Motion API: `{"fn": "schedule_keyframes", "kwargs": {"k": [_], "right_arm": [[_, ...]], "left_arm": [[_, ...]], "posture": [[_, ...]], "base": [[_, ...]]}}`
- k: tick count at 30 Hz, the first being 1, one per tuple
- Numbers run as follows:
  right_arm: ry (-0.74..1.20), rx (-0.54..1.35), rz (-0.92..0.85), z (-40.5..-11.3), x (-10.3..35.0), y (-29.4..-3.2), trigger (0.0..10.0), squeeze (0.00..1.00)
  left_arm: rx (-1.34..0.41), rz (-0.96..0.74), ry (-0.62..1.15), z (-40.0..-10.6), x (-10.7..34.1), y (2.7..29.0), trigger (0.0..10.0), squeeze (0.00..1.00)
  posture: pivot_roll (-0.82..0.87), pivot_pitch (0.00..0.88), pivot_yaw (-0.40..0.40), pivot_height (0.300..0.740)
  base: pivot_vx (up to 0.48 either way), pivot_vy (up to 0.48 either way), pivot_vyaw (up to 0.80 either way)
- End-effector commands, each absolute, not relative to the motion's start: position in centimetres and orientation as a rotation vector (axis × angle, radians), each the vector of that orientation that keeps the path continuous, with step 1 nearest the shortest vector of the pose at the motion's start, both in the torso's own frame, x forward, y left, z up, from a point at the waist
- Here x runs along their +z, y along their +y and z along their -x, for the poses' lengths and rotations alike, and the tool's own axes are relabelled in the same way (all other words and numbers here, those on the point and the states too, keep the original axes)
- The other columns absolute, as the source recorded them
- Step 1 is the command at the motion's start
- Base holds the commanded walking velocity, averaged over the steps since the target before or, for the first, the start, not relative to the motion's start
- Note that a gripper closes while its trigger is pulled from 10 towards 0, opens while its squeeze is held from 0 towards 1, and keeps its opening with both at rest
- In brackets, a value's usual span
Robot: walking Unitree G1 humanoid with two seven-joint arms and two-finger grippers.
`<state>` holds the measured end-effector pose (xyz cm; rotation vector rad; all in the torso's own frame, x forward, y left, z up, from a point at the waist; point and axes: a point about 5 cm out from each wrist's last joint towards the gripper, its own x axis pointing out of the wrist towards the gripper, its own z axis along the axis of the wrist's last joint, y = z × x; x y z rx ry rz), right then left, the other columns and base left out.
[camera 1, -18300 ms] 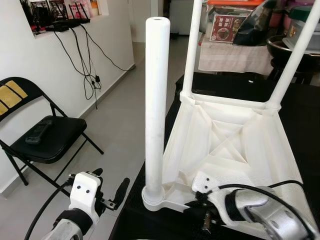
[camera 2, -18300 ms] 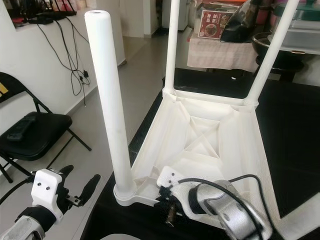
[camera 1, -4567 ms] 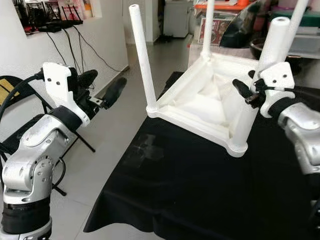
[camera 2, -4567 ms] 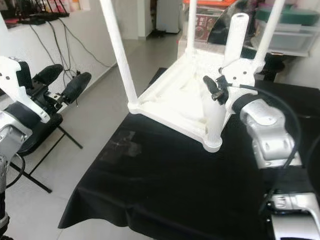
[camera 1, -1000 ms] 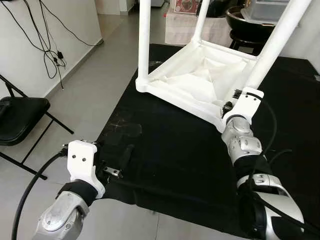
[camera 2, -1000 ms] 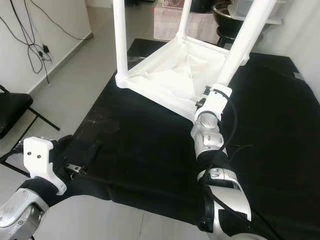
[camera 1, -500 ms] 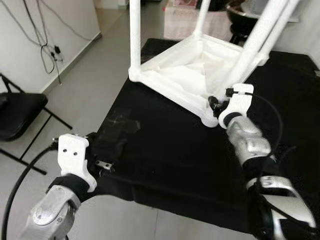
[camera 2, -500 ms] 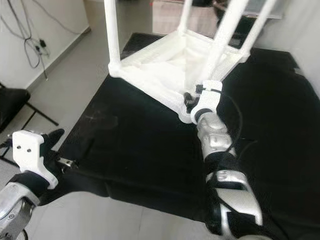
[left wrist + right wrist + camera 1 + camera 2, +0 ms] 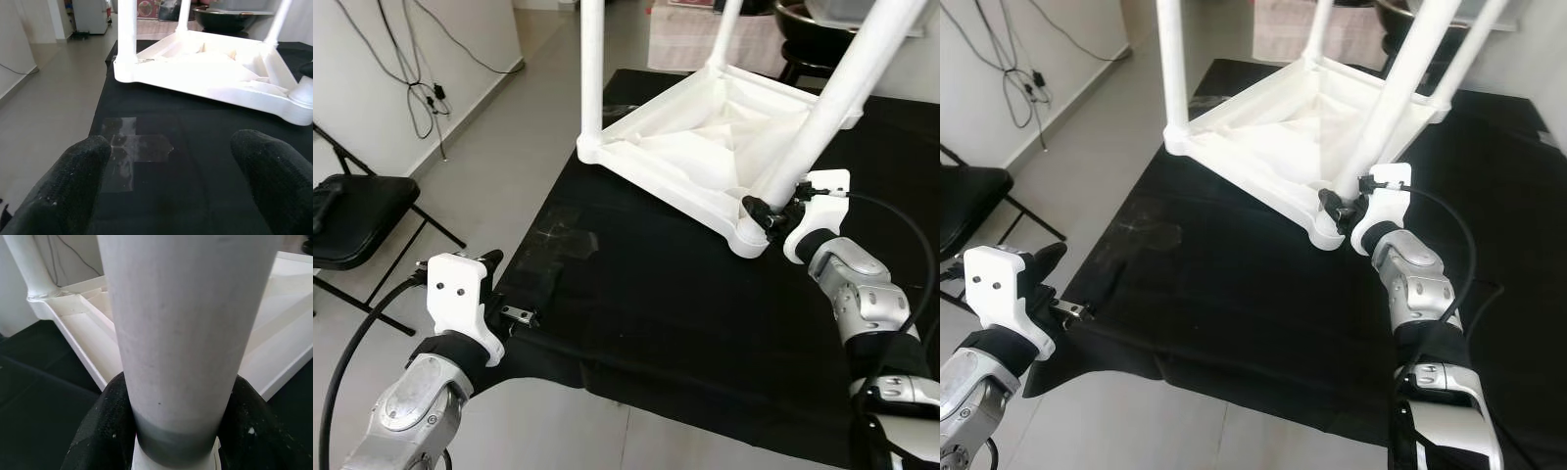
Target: Building children table
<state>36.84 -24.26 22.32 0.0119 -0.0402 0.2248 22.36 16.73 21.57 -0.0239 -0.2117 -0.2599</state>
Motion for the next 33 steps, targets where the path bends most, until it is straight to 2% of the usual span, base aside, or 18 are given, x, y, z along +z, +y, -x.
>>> {"fn": "schedule_keyframes", "kwargs": {"k": [1,2,3,4,7,8,9,12,25,26,28,29,33], "right_arm": [[-0.092,0.261,-0.012,-36.6,23.5,-24.0,0.0,0.0],[-0.079,0.368,0.022,-35.4,23.3,-24.2,0.0,0.0],[-0.079,0.368,0.022,-35.4,23.3,-24.2,0.0,0.0],[-0.05,0.497,0.054,-34.0,23.0,-24.2,0.0,0.0],[-0.024,0.589,0.074,-33.0,22.8,-24.1,0.0,0.0],[-0.001,0.69,0.078,-31.9,22.7,-23.8,0.0,0.0],[-0.001,0.69,0.078,-31.9,22.7,-23.8,0.0,0.0],[0.034,0.871,0.068,-30.0,22.8,-22.8,0.0,0.0],[0.147,1.124,0.09,-27.4,22.5,-21.8,0.0,0.0],[0.178,1.127,0.123,-27.3,22.2,-22.1,0.6,0.0],[0.199,1.125,0.147,-27.2,22.0,-22.4,0.6,0.0],[0.221,1.106,0.213,-27.2,21.6,-22.8,10.0,0.0],[0.244,1.085,0.282,-27.2,21.4,-23.3,10.0,0.0]], "left_arm": [[-0.258,0.015,-0.183,-22.3,21.1,16.9,10.0,0.0],[-0.257,0.012,-0.183,-22.4,21.2,17.1,10.0,0.0],[-0.257,0.012,-0.183,-22.4,21.2,17.1,10.0,0.0],[-0.257,0.01,-0.184,-22.4,21.2,17.2,10.0,0.0],[-0.258,0.009,-0.185,-22.5,21.2,17.3,10.0,0.0],[-0.26,0.01,-0.187,-22.5,21.3,17.2,10.0,0.0],[-0.26,0.01,-0.187,-22.5,21.3,17.2,10.0,0.0],[-0.266,0.01,-0.19,-22.6,21.3,17.1,10.0,0.0],[-0.267,0.004,-0.193,-22.6,21.5,17.1,10.0,0.0],[-0.269,0.003,-0.193,-22.6,21.6,17.1,10.0,0.0],[-0.271,0.002,-0.193,-22.6,21.6,17.1,10.0,0.0],[-0.276,-0.002,-0.194,-22.7,21.7,17.1,10.0,0.0],[-0.283,-0.008,-0.194,-22.8,21.7,17.1,10.0,0.0]], "posture": [[0.01,0.184,-0.013,0.74],[0.01,0.181,-0.01,0.74],[0.01,0.181,-0.01,0.74],[0.0,0.179,-0.008,0.74],[0.0,0.179,-0.008,0.74],[0.0,0.177,-0.006,0.74],[0.0,0.177,-0.006,0.74],[0.0,0.175,-0.004,0.74],[0.01,0.172,-0.004,0.74],[0.01,0.169,-0.004,0.74],[0.01,0.169,-0.003,0.74],[0.01,0.168,-0.003,0.74],[0.01,0.168,-0.003,0.74]], "base": [[0.0,0.0,0.0],[0.0,0.0,0.0],[0.0,0.0,0.0],[0.0,0.0,0.0],[0.0,0.0,0.0],[0.0,0.0,0.0],[0.0,0.0,0.0],[0.0,0.0,0.0],[0.0,0.0,0.0],[0.0,0.0,0.0],[0.0,0.0,0.0],[0.0,0.0,0.0],[0.0,0.0,0.0]]}}
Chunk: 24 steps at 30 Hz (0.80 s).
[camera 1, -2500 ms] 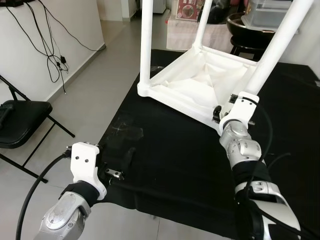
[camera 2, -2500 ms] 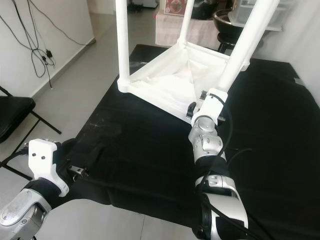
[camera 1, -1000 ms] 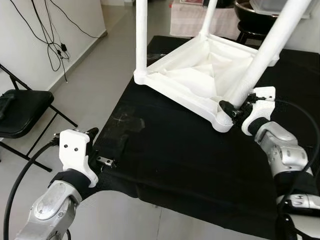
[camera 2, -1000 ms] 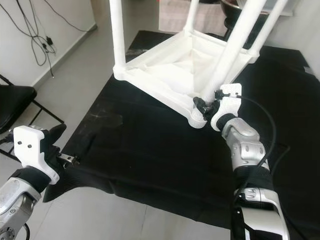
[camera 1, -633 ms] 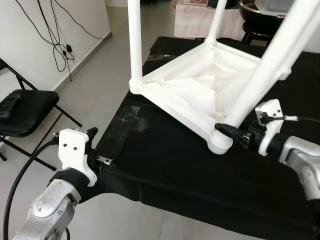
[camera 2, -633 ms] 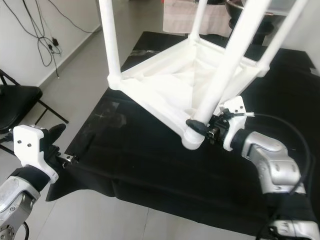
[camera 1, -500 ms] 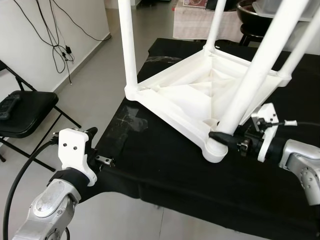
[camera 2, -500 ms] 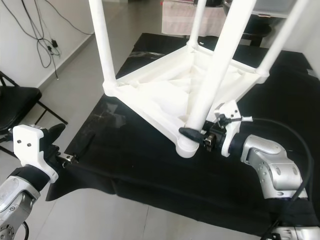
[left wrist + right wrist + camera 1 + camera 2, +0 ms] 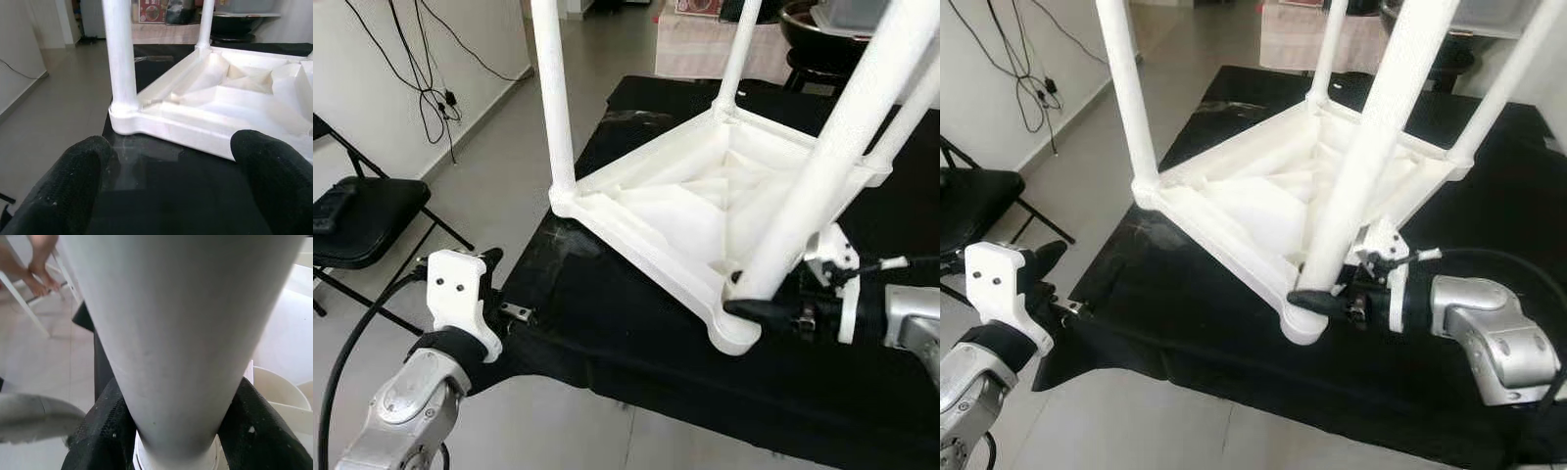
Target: Building children table
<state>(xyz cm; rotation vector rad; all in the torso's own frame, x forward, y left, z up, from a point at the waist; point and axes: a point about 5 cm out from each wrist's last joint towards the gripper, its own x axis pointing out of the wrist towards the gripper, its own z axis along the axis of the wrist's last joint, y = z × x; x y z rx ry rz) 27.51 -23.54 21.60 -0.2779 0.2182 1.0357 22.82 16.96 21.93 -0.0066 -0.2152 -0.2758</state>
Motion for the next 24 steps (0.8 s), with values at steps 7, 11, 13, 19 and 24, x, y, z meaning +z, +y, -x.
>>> {"fn": "schedule_keyframes", "kwargs": {"k": [7,11,13,19,24], "right_arm": [[0.316,0.955,0.391,-27.5,21.2,-24.7,10.0,1.0],[0.313,0.954,0.404,-27.2,21.0,-24.5,10.0,1.0],[0.301,0.934,0.413,-27.0,21.0,-24.1,10.0,1.0],[0.286,0.908,0.425,-27.0,21.1,-23.8,10.0,0.78],[0.273,0.894,0.42,-27.0,21.2,-23.4,10.0,0.0]], "left_arm": [[-0.297,-0.055,-0.246,-24.8,23.7,19.1,10.0,0.0],[-0.296,-0.076,-0.276,-25.9,24.7,19.7,10.0,0.0],[-0.28,-0.08,-0.301,-27.5,25.6,20.7,10.0,0.0],[-0.277,-0.097,-0.308,-29.2,26.0,21.6,10.0,0.0],[-0.305,-0.048,-0.291,-31.9,25.9,22.1,10.0,0.0]], "posture": [[0.0,0.171,-0.003,0.74],[-0.01,0.174,-0.007,0.74],[-0.02,0.177,-0.005,0.74],[-0.03,0.18,-0.005,0.74],[-0.06,0.189,0.002,0.74]], "base": [[0.0,0.0,0.0],[0.0,0.0,0.0],[0.0,0.0,0.0],[0.0,0.0,0.0],[0.0,0.0,0.0]]}}
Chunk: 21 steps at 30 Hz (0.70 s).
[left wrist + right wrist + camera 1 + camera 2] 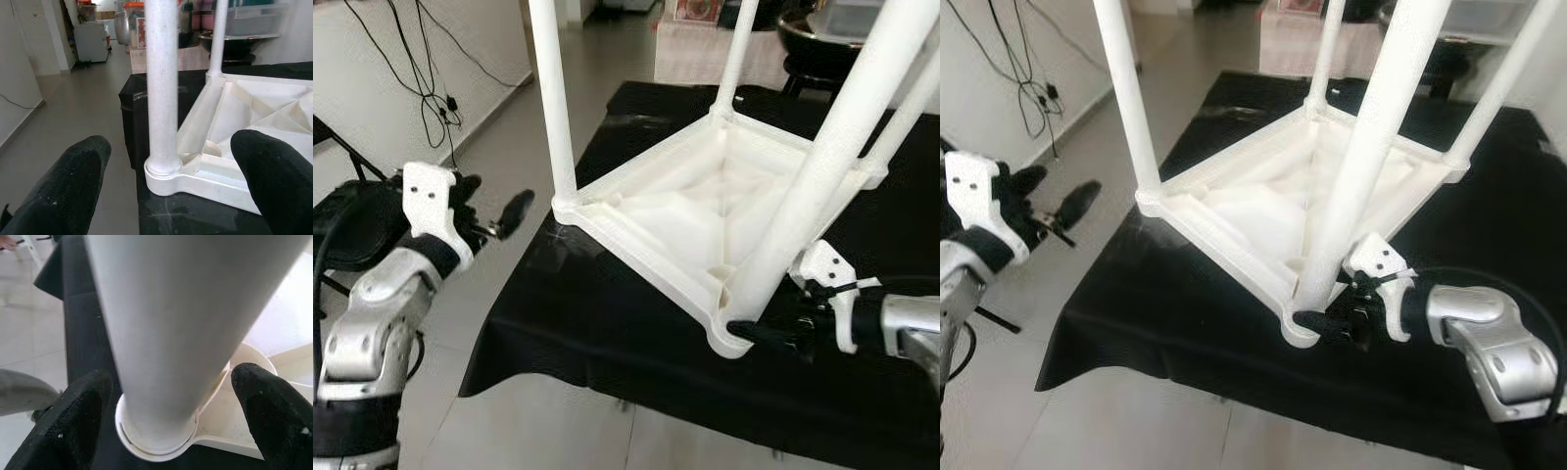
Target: Building children table
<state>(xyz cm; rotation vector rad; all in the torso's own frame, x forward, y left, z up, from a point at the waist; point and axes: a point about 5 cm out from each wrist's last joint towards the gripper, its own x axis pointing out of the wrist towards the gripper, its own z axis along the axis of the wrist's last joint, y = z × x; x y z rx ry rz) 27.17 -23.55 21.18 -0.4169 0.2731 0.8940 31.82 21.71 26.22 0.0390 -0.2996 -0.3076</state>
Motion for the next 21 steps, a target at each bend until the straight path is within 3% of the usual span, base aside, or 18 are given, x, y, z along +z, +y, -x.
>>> {"fn": "schedule_keyframes", "kwargs": {"k": [1,2,7,21], "right_arm": [[0.262,0.882,0.413,-26.9,21.4,-23.1,10.0,0.0],[0.251,0.867,0.408,-26.7,21.6,-22.9,10.0,0.0],[0.203,0.765,0.368,-26.4,22.4,-22.6,10.0,0.0],[0.181,0.66,0.358,-24.1,24.8,-23.2,10.0,0.0]], "left_arm": [[-0.331,-0.044,-0.274,-33.9,25.9,22.1,10.0,0.0],[-0.34,-0.049,-0.255,-35.6,26.1,22.3,10.0,0.0],[-0.309,-0.05,-0.216,-38.6,26.9,23.6,10.0,0.0],[-0.313,-0.079,-0.205,-40.4,28.2,23.4,10.0,0.0]], "posture": [[-0.09,0.205,0.011,0.74],[-0.11,0.218,0.018,0.74],[-0.16,0.264,0.031,0.74],[-0.26,0.381,0.052,0.74]], "base": [[0.0,0.0,0.0],[0.0,0.0,0.0],[0.0,0.0,0.0],[0.0,0.0,0.0]]}}
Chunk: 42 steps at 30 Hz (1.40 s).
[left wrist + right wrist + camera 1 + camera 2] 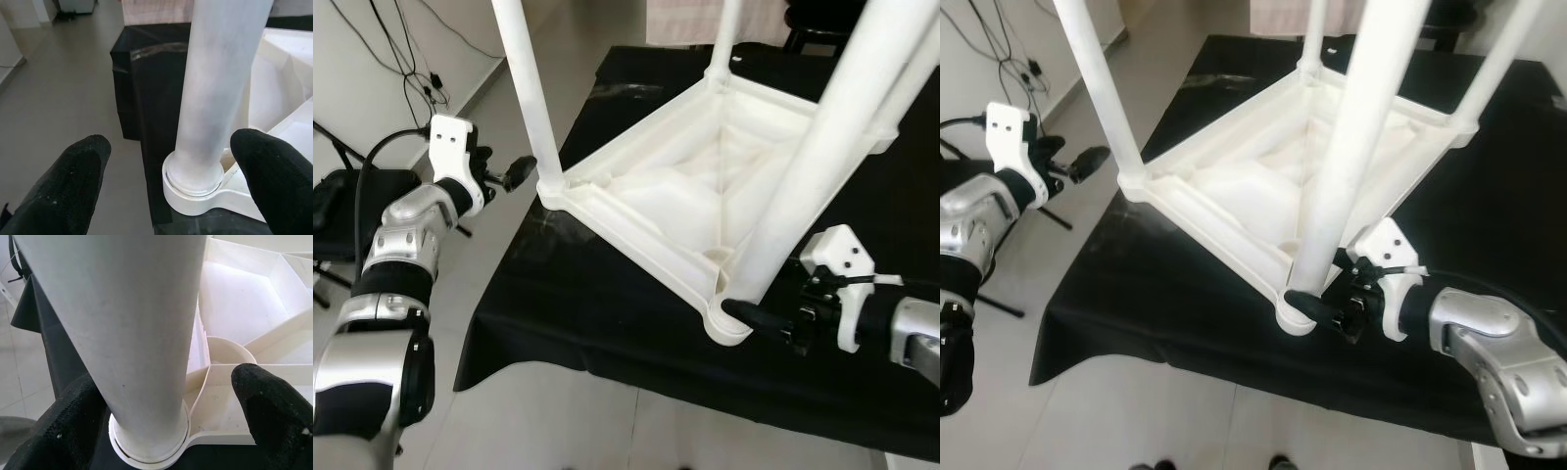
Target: Building children table
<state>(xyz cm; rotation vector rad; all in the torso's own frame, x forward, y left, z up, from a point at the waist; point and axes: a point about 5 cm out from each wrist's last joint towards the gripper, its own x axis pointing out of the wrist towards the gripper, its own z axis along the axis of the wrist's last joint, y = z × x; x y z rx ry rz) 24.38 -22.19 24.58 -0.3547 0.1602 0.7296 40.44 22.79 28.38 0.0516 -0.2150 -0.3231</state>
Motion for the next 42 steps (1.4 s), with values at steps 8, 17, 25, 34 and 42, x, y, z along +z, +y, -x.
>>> {"fn": "schedule_keyframes", "kwargs": {"k": [8,17,25,34,42], "right_arm": [[0.179,0.632,0.362,-22.3,26.6,-23.4,10.0,0.0],[0.183,0.619,0.366,-20.6,28.4,-23.2,10.0,0.0],[0.196,0.622,0.363,-20.2,28.5,-23.2,10.0,0.0],[0.199,0.618,0.345,-20.0,28.5,-22.9,10.0,0.0],[0.191,0.599,0.335,-20.4,28.6,-22.8,10.0,0.0]], "left_arm": [[-0.343,-0.102,-0.262,-40.9,30.6,22.2,10.0,0.0],[-0.486,-0.127,-0.337,-41.1,33.8,19.7,10.0,0.0],[-0.54,-0.13,-0.39,-41.0,35.5,18.4,10.0,0.0],[-0.476,-0.2,-0.435,-40.8,37.7,18.3,2.4,0.0],[-0.463,-0.168,-0.461,-40.7,38.2,18.7,0.0,0.0]], "posture": [[-0.31,0.43,0.063,0.74],[-0.36,0.46,0.069,0.74],[-0.37,0.465,0.07,0.74],[-0.36,0.461,0.073,0.74],[-0.34,0.444,0.075,0.74]], "base": [[0.0,0.0,0.0],[0.0,0.0,0.0],[0.0,0.0,0.0],[0.0,0.0,0.0],[0.0,0.0,0.0]]}}
